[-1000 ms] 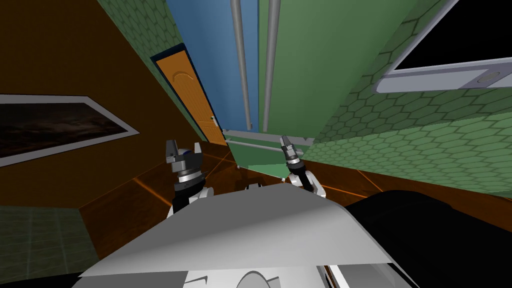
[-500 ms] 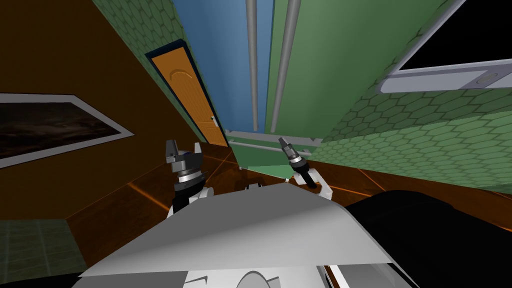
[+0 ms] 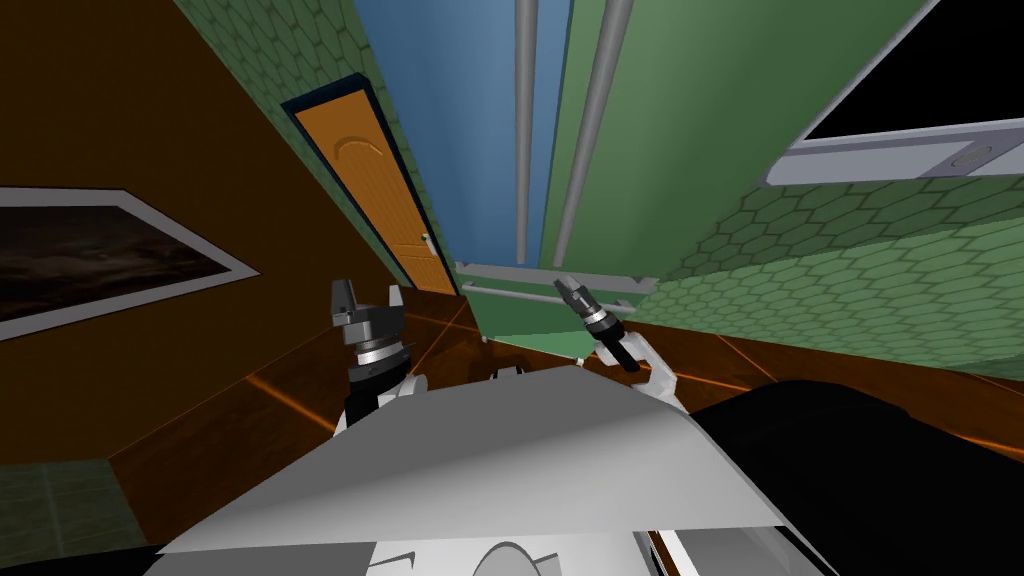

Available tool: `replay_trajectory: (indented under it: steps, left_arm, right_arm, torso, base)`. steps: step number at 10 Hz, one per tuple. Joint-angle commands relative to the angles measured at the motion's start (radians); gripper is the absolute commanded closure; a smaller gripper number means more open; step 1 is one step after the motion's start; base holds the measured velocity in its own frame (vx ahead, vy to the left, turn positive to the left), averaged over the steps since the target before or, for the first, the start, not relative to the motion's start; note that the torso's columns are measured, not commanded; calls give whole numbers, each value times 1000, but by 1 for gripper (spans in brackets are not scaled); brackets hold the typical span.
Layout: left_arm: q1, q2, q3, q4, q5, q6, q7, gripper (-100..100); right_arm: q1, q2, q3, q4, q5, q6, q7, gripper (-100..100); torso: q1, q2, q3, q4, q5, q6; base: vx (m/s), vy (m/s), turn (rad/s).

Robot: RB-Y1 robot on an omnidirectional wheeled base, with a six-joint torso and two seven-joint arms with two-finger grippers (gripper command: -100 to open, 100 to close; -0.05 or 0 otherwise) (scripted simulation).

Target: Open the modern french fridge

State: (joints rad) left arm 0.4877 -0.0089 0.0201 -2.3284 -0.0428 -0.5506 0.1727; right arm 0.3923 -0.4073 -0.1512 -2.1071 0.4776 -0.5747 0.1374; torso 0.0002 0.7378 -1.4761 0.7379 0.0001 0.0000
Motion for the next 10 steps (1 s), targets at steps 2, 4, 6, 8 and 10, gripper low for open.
replay_trajectory:
  steps: [2, 4, 6, 8, 10]
  left_arm:
    - [0, 0, 0, 0, 0, 0, 0, 0]
    - [0, 0, 0, 0, 0, 0, 0, 0]
    - [0, 0, 0, 0, 0, 0, 0, 0]
    - [0, 0, 0, 0, 0, 0, 0, 0]
    - [0, 0, 0, 0, 0, 0, 0, 0]
  right_arm:
    - [-14, -77, -44, 24, 71, 11, 54, -100]
    - [-20, -123, -66, 36, 113, 18, 85, -100]
    - [-27, -171, -90, 48, 158, 25, 118, -100]
    - [-35, -220, -116, 63, 206, 33, 154, -100]
    - [-44, -272, -143, 79, 258, 42, 192, -100]
  torso:
    - [0, 0, 0, 0, 0, 0]
    - [-1, 1, 1, 0, 0, 0]
    - [0, -1, 0, 0, 0, 0]
    - [1, 0, 0, 0, 0, 0]
    - [0, 0, 0, 0, 0, 0]
  base:
    - [70, 120, -43]
    - [49, 114, -37]
    - [67, 120, -48]
    - [81, 137, -52]
    - [69, 146, -52]
